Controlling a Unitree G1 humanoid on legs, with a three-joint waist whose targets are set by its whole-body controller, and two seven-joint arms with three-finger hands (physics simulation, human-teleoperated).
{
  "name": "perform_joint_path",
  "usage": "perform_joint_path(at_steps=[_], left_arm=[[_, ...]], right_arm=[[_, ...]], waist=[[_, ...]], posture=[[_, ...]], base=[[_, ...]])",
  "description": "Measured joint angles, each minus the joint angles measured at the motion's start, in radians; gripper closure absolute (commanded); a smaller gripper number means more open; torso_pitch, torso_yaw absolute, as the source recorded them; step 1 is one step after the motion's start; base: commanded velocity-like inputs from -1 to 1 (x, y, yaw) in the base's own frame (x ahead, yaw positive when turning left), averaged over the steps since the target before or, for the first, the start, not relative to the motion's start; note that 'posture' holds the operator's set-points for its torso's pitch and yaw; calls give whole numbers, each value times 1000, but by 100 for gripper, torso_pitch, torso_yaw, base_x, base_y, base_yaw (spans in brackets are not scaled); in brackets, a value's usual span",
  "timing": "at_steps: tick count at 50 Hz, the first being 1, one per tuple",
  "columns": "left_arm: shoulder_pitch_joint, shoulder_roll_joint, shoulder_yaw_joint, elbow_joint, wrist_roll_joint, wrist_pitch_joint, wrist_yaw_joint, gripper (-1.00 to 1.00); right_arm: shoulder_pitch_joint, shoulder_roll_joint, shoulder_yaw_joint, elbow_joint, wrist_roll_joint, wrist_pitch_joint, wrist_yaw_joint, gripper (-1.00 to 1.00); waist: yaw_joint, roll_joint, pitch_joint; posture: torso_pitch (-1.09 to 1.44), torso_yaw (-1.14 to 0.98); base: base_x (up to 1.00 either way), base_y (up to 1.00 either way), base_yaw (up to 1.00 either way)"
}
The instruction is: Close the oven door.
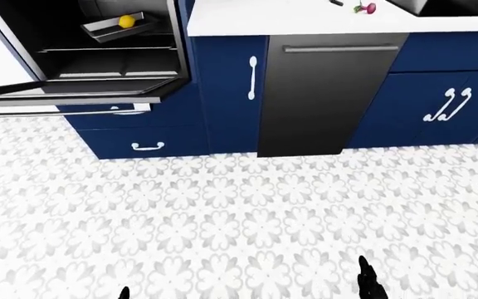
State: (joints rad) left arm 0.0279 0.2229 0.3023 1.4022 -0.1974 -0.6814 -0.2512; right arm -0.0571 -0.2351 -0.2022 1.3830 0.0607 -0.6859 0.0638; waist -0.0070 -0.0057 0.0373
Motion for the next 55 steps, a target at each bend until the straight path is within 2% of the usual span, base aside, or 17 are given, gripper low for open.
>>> perform_joint_path(at_steps=[5,12,18,22,24,27,30,33,38,42,44,47,49,52,55], left_arm=[[1,5,10,-3,-4,11,2,-100],[3,-5,6,2,-1,1,-12,-100],[4,-4,8,2,-4,-2,-15,-100],[5,-14,1,2,0,-4,-18,-100],[5,-13,-1,1,4,-7,-17,-100],[6,1,3,0,8,-6,-5,-100],[8,1,6,3,7,-5,-1,-100],[4,1,5,-1,8,-7,0,-100],[0,1,4,0,11,-3,-5,-100],[3,4,6,1,10,-3,-6,-100],[-4,-11,1,2,11,1,-7,-100],[-4,-16,-6,5,16,5,-16,-100],[-4,-13,-4,4,16,3,-19,-100],[-4,-8,-1,-1,12,-3,-17,-100],[-2,-7,0,-1,9,-7,-14,-100]], right_arm=[[-5,-8,-7,-6,9,-8,10,-100],[-10,-12,-2,5,2,-18,19,-100],[-23,-18,-21,6,1,-10,45,-100],[-22,-22,-29,5,4,-10,50,-100],[-22,-19,-29,4,4,-13,50,-100],[-21,0,-21,5,-1,-16,58,-100],[-13,5,-17,8,-6,-17,64,-100],[-4,6,-15,7,-3,-23,60,-100],[-7,2,-14,4,4,-29,56,-100],[-11,-1,-13,2,6,-29,60,-100],[-12,-11,-18,1,10,-25,57,-100],[-5,-7,-17,4,15,-24,52,-100],[-6,-8,-15,3,16,-26,54,-100],[-14,-14,-16,1,15,-26,58,-100],[-17,-16,-18,5,15,-20,60,-100]], waist=[[1,0,-9],[1,-2,-11],[0,-2,-16],[-5,23,-17],[1,50,-17],[8,40,-6],[7,47,-8],[5,29,-4],[7,-14,-3],[8,-67,-6],[-3,-40,0],[-11,-52,-11],[-10,-43,-11],[-8,-8,-2],[-8,37,-2]], posture=[[0,0],[0,0],[0,0],[0,0],[0,0],[0,0],[0,0],[0,0],[0,0],[0,0],[0,0],[0,0],[0,0],[0,0],[0,0]], base=[[0,0,0],[0,0,0],[0,6,0],[0,21,0],[0,21,0],[0,20,0],[0,21,0],[0,19,0],[0,20,0],[0,20,0],[0,20,0],[0,20,0],[0,20,0],[0,22,0],[0,22,0]])
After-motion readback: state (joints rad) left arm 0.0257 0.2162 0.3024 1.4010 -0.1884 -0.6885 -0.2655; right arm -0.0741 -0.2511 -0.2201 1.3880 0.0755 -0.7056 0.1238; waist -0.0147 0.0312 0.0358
